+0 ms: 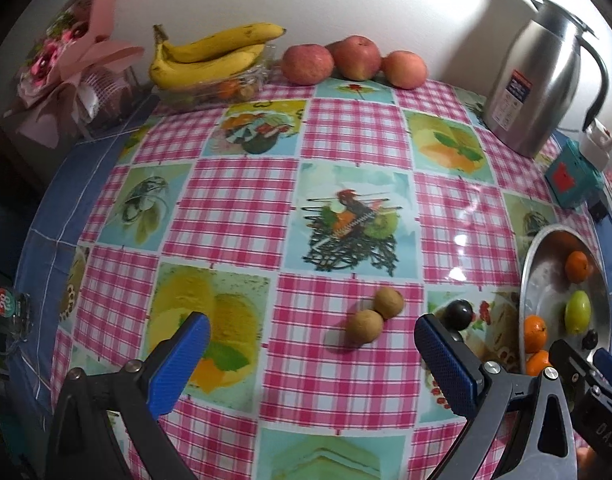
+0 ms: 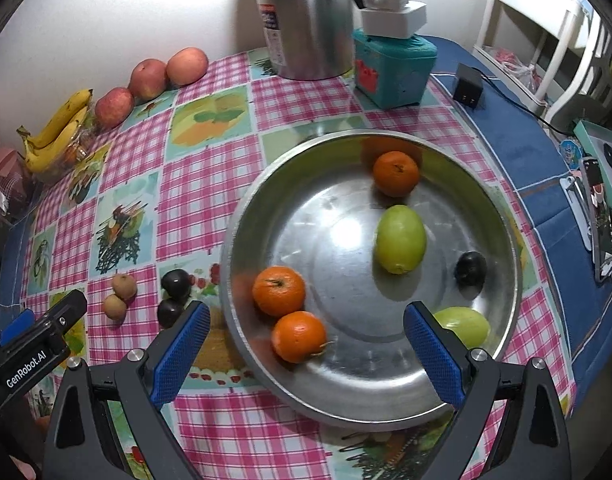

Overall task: Organize fruits
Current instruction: 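Position both open grippers above the dark plums and brown fruits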

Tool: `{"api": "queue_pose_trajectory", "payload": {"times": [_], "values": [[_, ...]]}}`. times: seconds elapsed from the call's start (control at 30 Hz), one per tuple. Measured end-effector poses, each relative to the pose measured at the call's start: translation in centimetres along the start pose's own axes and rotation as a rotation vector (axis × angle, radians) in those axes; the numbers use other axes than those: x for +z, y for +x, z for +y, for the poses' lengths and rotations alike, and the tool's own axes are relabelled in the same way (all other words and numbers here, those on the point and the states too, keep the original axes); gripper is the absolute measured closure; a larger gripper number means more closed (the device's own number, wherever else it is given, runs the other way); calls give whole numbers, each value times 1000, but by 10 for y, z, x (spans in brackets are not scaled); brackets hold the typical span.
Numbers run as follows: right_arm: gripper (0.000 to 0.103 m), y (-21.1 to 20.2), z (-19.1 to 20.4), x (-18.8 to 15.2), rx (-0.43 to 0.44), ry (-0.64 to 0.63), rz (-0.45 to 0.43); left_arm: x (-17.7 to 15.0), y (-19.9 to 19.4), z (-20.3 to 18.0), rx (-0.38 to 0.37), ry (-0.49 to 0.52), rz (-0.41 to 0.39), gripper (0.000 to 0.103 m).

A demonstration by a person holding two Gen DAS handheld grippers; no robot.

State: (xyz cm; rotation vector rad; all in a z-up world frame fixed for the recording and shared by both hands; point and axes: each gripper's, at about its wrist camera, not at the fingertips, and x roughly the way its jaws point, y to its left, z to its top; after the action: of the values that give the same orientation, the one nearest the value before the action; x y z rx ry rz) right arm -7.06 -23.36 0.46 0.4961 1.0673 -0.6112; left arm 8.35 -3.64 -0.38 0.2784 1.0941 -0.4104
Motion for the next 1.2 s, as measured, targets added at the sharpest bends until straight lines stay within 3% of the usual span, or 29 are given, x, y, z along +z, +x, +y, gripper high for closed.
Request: {"api": "queue_pose_trajectory", "payload": {"times": [0.7, 1.2], "values": [[6, -1, 72, -5, 91, -143, -6, 8, -4, 77, 34, -153, -25, 0], [6, -1, 108, -13, 132, -214, 9, 11, -12, 99, 45, -225, -53, 0]]}}
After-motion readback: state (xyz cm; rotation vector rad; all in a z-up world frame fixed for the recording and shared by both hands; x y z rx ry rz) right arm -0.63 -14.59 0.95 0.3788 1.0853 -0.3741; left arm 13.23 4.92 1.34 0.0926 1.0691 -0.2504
